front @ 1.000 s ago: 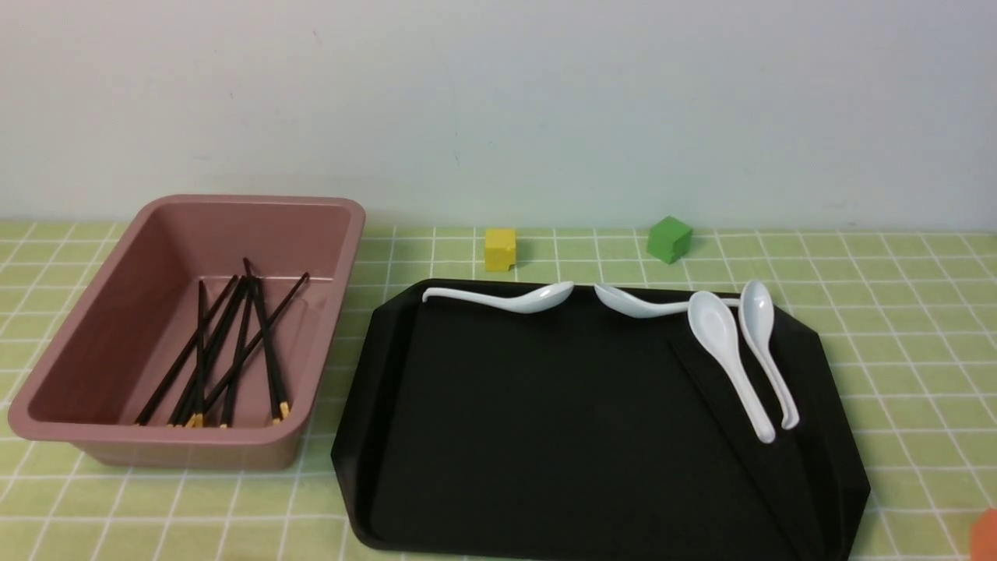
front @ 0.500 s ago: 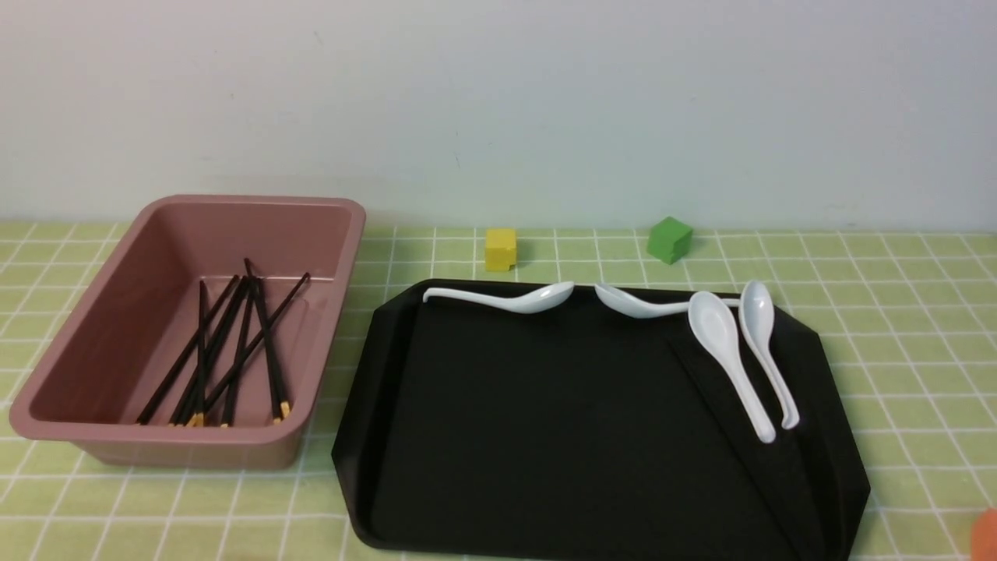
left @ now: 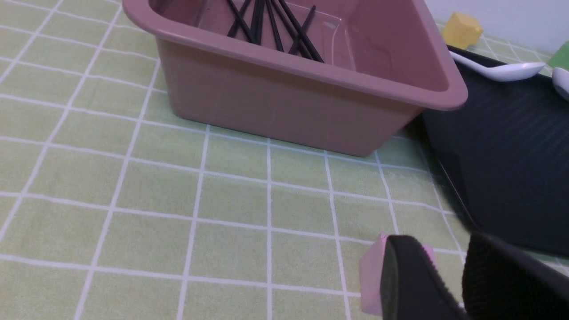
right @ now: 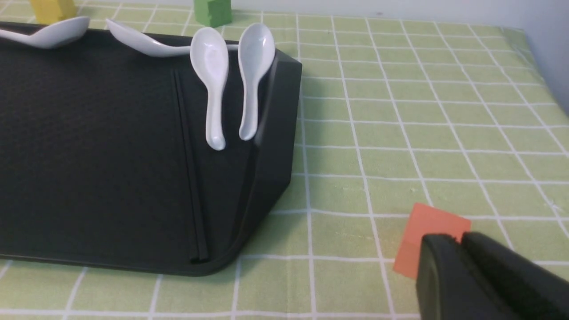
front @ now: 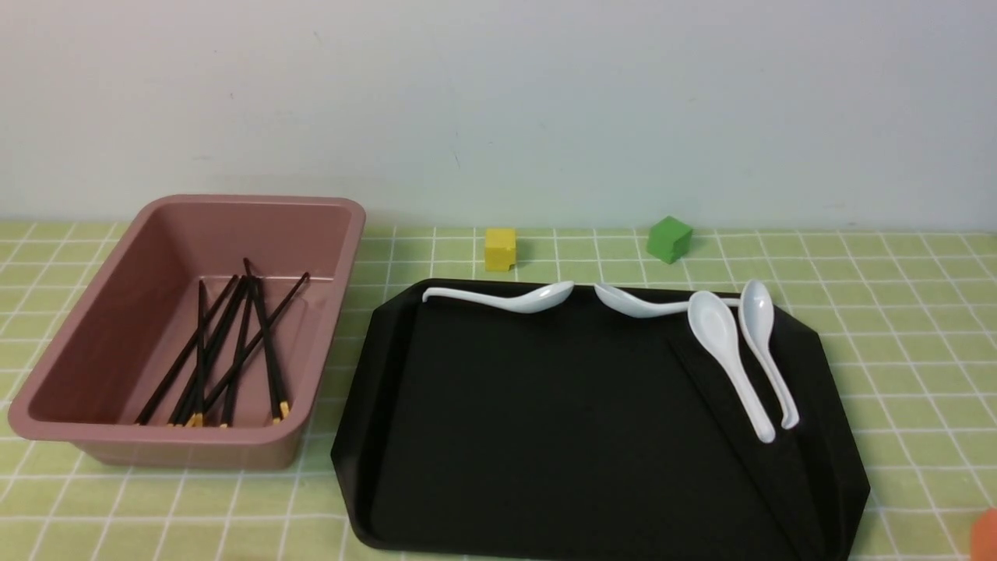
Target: On green tablecloth take chopsticks from black tray and put them in box.
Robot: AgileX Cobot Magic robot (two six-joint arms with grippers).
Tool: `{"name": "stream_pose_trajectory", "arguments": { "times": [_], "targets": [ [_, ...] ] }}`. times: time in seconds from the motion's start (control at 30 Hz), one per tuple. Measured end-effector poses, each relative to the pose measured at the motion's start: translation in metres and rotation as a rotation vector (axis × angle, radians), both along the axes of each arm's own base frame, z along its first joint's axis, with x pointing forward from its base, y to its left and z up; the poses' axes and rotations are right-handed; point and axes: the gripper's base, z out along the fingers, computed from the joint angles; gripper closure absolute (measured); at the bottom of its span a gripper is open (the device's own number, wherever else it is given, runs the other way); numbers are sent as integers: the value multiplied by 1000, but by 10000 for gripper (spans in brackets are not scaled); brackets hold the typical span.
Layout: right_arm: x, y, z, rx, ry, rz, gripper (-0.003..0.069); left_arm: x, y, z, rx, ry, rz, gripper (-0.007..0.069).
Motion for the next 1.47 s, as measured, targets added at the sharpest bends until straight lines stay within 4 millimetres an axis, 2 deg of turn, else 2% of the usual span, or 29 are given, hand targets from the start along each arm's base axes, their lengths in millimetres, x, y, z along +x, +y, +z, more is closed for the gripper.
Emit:
{"name": "stream_pose_trajectory", "arguments": {
  "times": [1.47],
  "targets": [
    [0,0,0,-1,0,0,522,0,0,0,-1,0,0,389]
  ]
}}
